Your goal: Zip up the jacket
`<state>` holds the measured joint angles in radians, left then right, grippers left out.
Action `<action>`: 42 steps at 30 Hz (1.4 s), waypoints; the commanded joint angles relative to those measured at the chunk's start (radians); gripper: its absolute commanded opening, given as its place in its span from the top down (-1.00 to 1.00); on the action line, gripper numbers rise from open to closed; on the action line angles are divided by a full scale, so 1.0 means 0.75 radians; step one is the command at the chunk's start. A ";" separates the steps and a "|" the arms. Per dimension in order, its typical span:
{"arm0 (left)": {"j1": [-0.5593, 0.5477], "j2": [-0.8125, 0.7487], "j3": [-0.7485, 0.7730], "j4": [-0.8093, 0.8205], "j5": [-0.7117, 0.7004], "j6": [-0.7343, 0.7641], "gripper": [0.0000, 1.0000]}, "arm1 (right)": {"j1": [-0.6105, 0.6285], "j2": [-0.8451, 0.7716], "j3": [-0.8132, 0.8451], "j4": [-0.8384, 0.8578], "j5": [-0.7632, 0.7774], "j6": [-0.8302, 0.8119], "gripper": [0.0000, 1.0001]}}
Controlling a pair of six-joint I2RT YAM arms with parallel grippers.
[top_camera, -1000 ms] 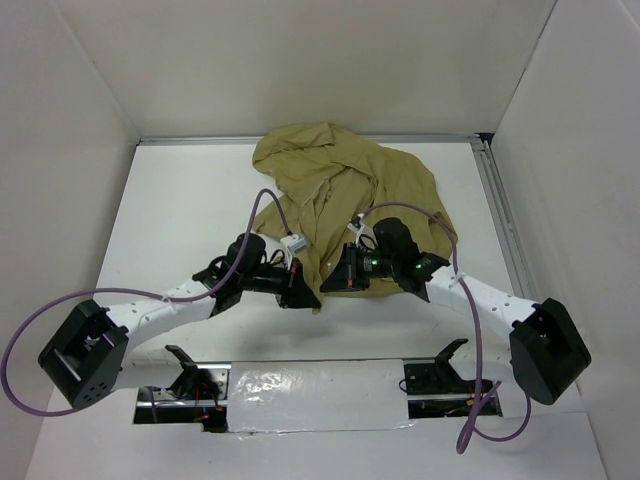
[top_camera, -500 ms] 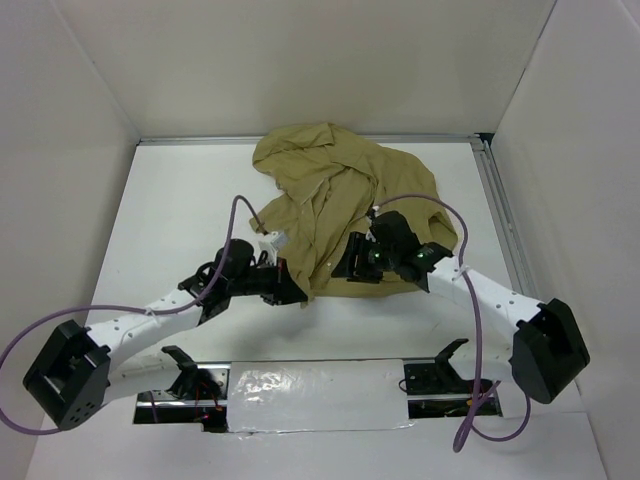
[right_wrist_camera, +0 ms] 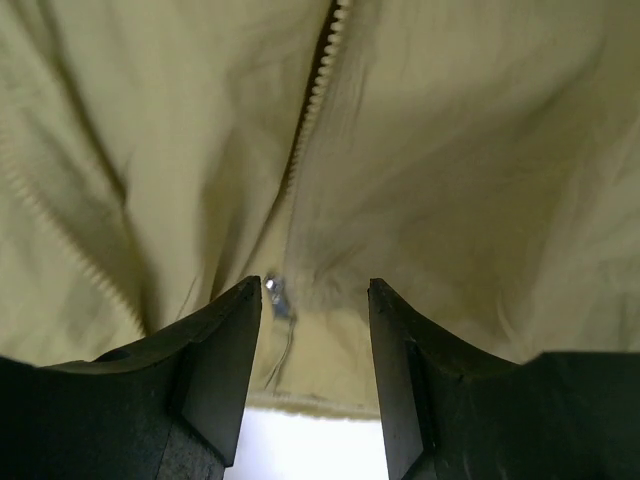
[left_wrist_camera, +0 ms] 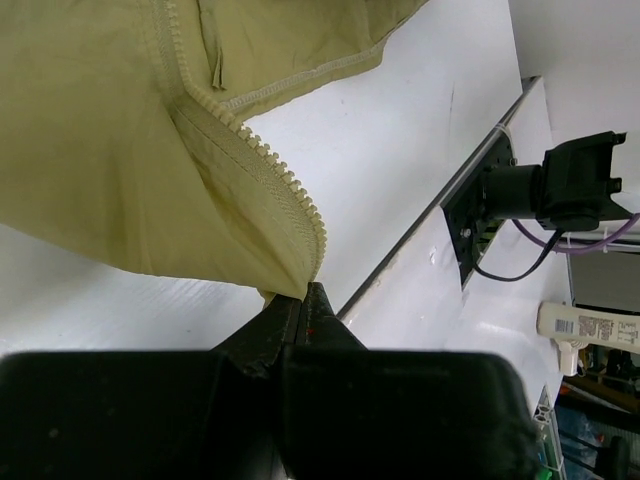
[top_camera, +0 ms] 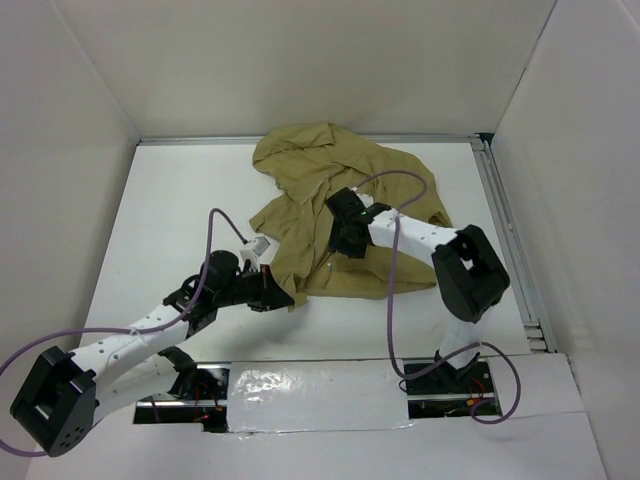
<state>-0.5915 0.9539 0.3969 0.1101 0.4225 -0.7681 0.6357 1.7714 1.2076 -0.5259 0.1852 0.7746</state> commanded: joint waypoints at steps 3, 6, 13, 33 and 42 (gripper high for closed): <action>0.024 0.041 -0.026 0.119 0.069 -0.033 1.00 | 0.036 0.127 0.145 -0.111 0.170 0.080 -0.09; 0.024 0.037 -0.022 0.127 0.087 -0.027 1.00 | 0.036 0.172 0.153 -0.092 0.170 0.106 -0.09; 0.026 -0.022 -0.036 0.111 0.075 -0.033 1.00 | 0.048 0.231 0.155 -0.088 0.191 0.143 -0.04; 0.022 -0.077 -0.032 0.048 0.016 -0.019 1.00 | 0.116 0.299 0.229 -0.229 0.326 0.221 0.36; 0.020 -0.098 -0.016 -0.006 -0.005 -0.027 1.00 | 0.095 0.056 0.088 -0.152 0.367 0.133 1.00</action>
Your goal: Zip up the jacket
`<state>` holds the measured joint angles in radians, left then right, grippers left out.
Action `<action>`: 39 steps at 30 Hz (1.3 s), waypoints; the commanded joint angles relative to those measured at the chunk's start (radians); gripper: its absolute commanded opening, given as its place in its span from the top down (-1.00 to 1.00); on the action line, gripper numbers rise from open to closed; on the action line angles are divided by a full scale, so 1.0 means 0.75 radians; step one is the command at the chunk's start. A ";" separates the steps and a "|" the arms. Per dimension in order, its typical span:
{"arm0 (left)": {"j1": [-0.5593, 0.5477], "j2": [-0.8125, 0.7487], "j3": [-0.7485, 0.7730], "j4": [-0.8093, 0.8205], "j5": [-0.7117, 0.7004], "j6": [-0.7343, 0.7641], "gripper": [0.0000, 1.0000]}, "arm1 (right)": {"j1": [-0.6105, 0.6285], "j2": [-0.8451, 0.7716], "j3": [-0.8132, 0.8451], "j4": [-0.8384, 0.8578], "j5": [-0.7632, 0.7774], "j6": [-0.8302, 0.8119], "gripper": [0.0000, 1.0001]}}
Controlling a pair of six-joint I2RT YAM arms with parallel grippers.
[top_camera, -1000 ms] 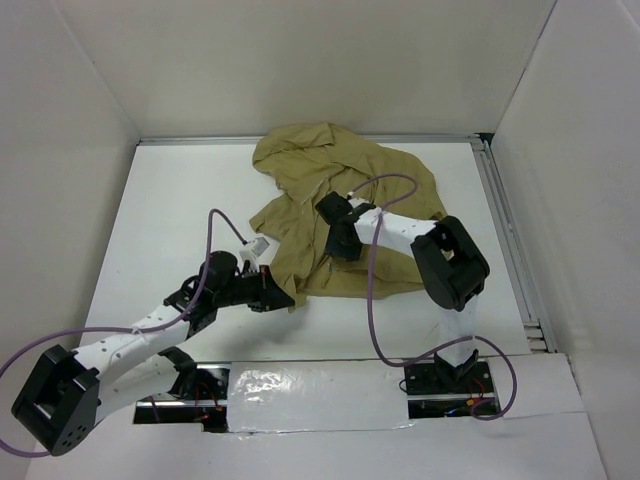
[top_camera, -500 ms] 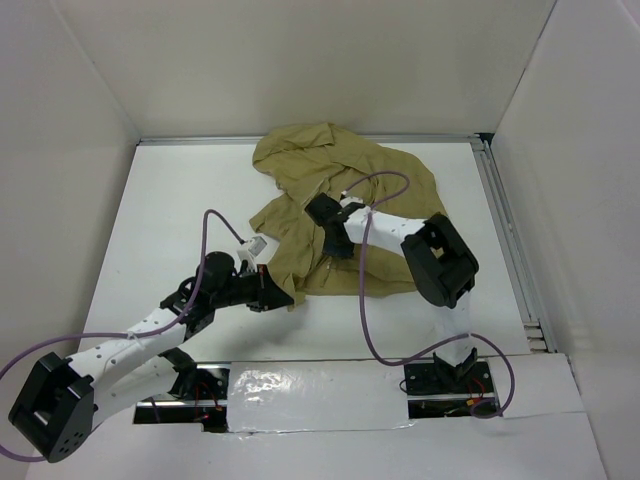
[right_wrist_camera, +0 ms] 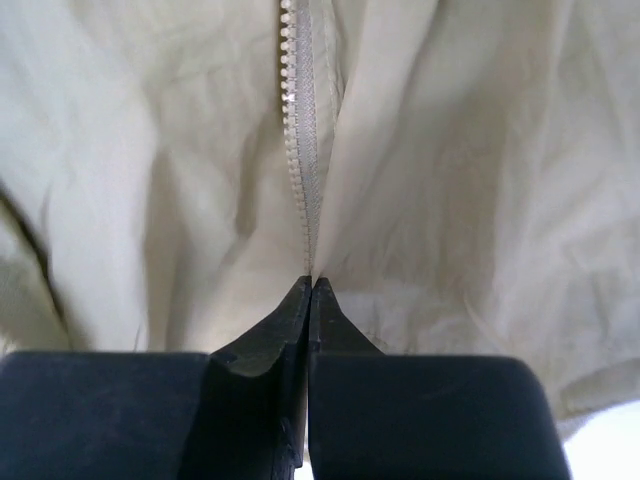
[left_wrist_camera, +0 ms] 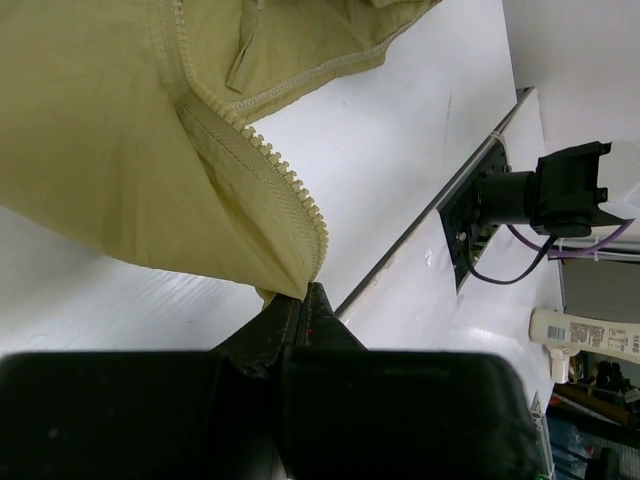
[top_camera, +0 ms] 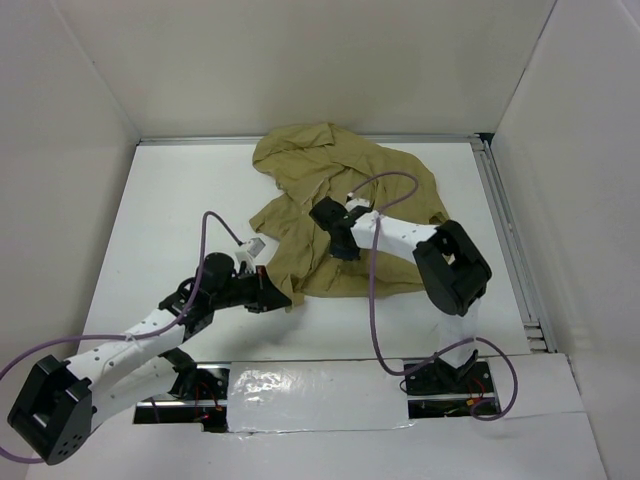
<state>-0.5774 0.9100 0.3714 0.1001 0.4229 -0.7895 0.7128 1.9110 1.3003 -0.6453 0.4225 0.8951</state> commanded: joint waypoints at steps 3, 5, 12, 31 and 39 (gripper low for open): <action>0.001 -0.074 0.022 -0.015 -0.022 0.005 1.00 | -0.022 -0.194 -0.093 0.073 0.005 -0.066 1.00; -0.001 -0.078 0.024 -0.023 -0.040 0.007 1.00 | -0.024 -0.214 -0.128 0.118 -0.023 -0.081 1.00; -0.001 -0.023 0.080 -0.025 -0.032 0.034 1.00 | -0.040 -0.549 -0.367 0.451 -0.350 -0.287 1.00; -0.007 0.118 0.174 0.008 -0.069 0.071 1.00 | -0.140 -0.662 -0.660 0.482 -0.645 -0.322 0.53; -0.007 0.134 0.176 0.010 -0.075 0.079 1.00 | -0.149 -0.646 -0.678 0.539 -0.739 -0.337 0.76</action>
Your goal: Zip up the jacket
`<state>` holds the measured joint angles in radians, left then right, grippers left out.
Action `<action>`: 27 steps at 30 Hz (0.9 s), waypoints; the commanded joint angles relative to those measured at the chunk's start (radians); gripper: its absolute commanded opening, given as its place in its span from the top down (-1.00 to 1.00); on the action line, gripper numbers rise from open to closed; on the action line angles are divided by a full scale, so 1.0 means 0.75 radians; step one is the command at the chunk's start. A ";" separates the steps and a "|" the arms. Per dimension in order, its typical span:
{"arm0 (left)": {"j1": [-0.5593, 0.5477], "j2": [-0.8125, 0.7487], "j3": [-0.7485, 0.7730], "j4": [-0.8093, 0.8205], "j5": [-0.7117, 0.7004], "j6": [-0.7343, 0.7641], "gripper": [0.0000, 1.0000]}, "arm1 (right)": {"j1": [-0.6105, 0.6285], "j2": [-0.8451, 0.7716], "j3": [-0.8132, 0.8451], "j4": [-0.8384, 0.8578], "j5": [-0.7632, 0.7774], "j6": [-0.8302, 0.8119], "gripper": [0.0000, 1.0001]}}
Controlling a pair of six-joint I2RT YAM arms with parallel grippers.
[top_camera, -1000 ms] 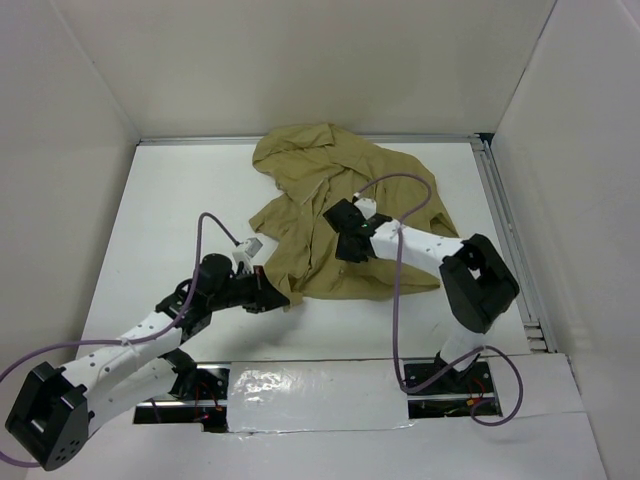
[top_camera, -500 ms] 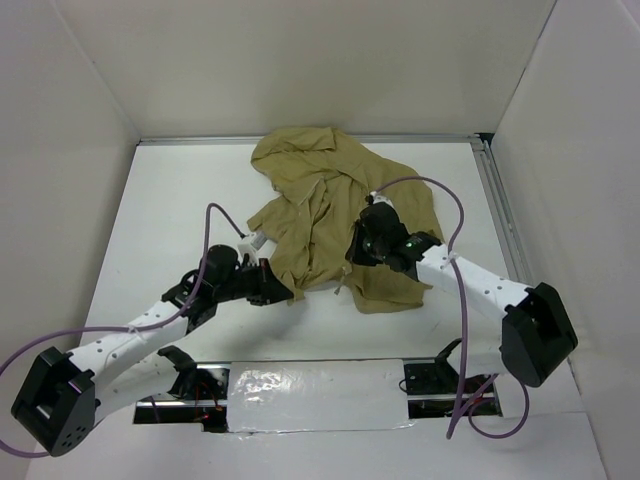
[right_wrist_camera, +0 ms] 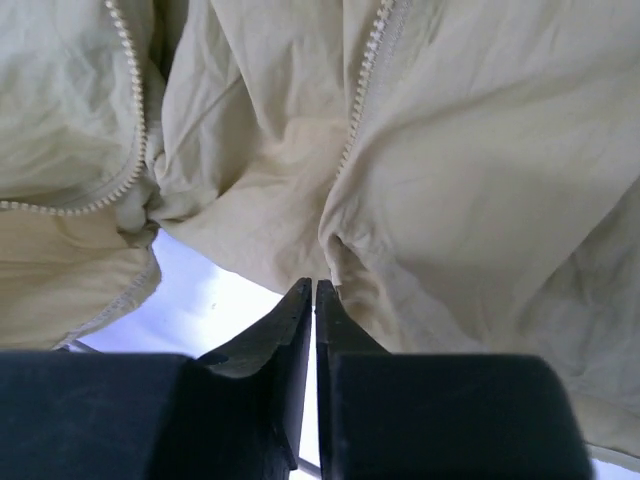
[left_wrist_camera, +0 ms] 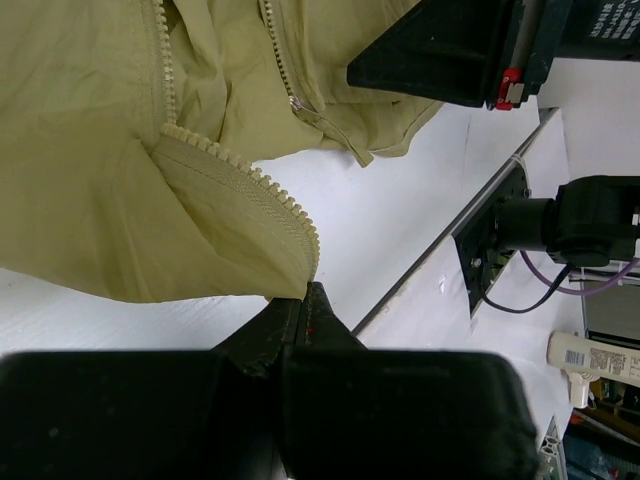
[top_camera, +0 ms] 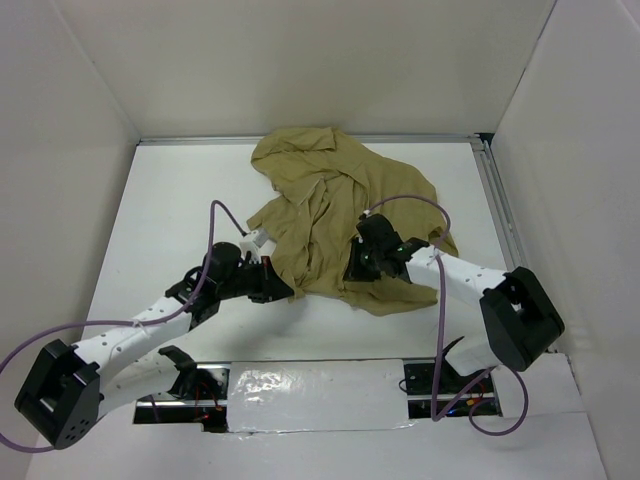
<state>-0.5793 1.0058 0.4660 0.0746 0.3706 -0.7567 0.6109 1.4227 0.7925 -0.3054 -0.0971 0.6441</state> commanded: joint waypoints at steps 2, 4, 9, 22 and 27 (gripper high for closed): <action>-0.005 0.011 0.052 0.046 -0.003 0.035 1.00 | -0.013 0.013 0.001 0.082 -0.040 -0.002 0.64; -0.005 0.017 0.054 0.044 0.003 0.039 1.00 | -0.013 0.038 0.009 0.080 -0.063 -0.014 0.40; -0.005 0.009 0.041 0.048 0.007 0.033 1.00 | 0.010 0.111 0.064 0.053 -0.010 -0.002 0.19; -0.003 -0.020 0.033 0.036 -0.013 0.039 1.00 | 0.059 0.259 0.175 0.027 0.103 0.051 0.72; -0.005 -0.020 0.035 0.027 -0.022 0.041 1.00 | 0.053 0.138 0.124 0.010 0.123 0.060 1.00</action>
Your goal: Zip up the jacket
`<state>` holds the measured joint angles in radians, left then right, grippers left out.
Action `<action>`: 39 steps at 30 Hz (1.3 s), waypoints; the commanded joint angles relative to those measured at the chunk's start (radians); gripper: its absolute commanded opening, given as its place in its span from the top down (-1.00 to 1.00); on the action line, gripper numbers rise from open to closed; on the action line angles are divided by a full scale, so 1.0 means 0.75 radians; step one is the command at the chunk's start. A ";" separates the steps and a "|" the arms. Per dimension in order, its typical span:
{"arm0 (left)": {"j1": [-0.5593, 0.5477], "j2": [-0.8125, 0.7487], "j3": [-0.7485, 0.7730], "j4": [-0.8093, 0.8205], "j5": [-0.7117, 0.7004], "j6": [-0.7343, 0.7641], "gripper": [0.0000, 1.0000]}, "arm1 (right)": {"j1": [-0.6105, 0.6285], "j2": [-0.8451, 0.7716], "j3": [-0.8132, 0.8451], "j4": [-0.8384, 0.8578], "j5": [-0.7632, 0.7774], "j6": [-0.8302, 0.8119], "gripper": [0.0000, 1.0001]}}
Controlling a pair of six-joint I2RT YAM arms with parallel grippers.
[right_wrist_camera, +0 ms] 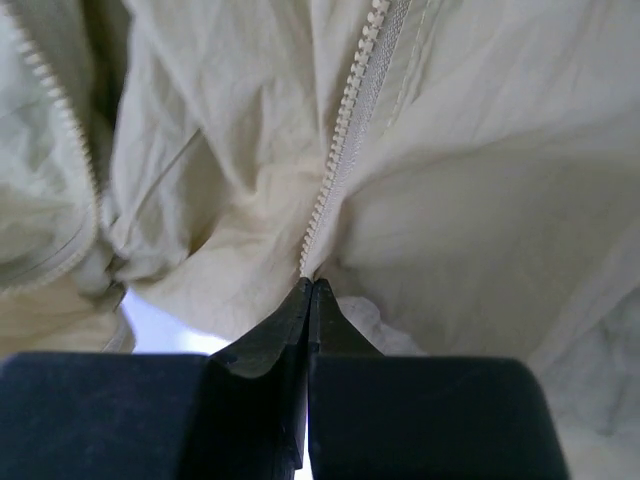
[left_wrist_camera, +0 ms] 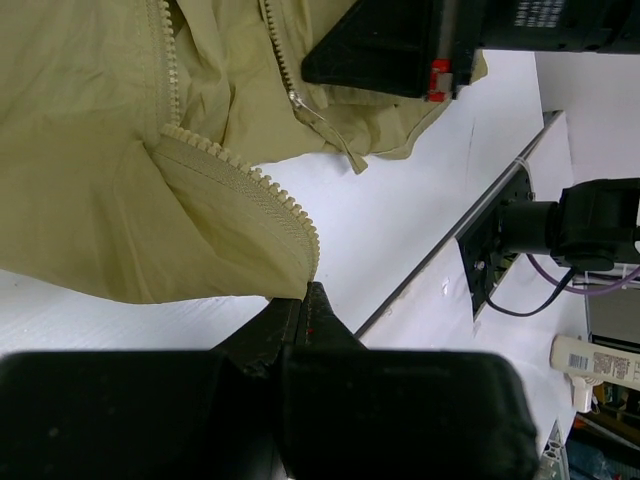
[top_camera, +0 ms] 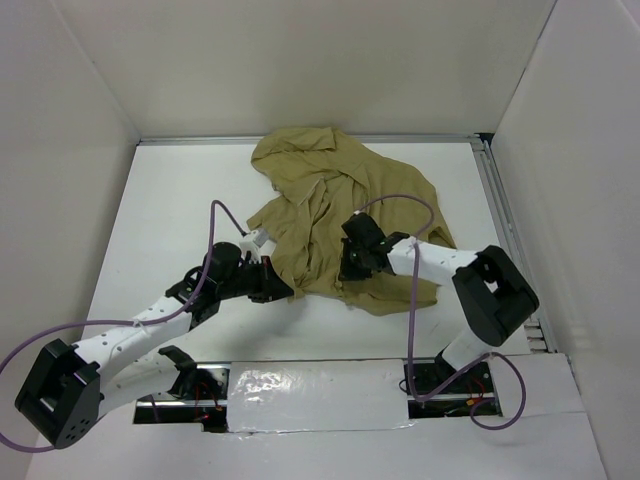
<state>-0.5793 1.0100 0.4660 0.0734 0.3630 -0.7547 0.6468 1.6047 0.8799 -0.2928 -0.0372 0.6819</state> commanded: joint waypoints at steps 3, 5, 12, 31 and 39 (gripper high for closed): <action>-0.005 -0.027 0.037 0.029 -0.020 0.045 1.00 | -0.024 -0.231 -0.054 0.010 0.001 -0.007 1.00; -0.003 -0.023 0.041 0.025 -0.032 0.045 1.00 | -0.054 -0.329 -0.085 0.014 -0.085 -0.026 1.00; 0.007 0.005 0.062 0.019 -0.067 0.049 1.00 | -0.167 -0.589 -0.242 0.087 -0.424 -0.140 1.00; -0.023 0.050 0.099 0.043 -0.022 0.039 1.00 | 0.309 -0.348 -0.237 -0.078 0.029 -0.077 1.00; -0.031 0.042 0.101 0.015 -0.054 0.045 1.00 | 0.420 -0.160 -0.136 -0.174 0.172 0.056 0.79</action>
<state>-0.5957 1.0519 0.5240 0.0738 0.3374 -0.7357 0.9447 1.4750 0.7330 -0.3607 0.0017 0.6727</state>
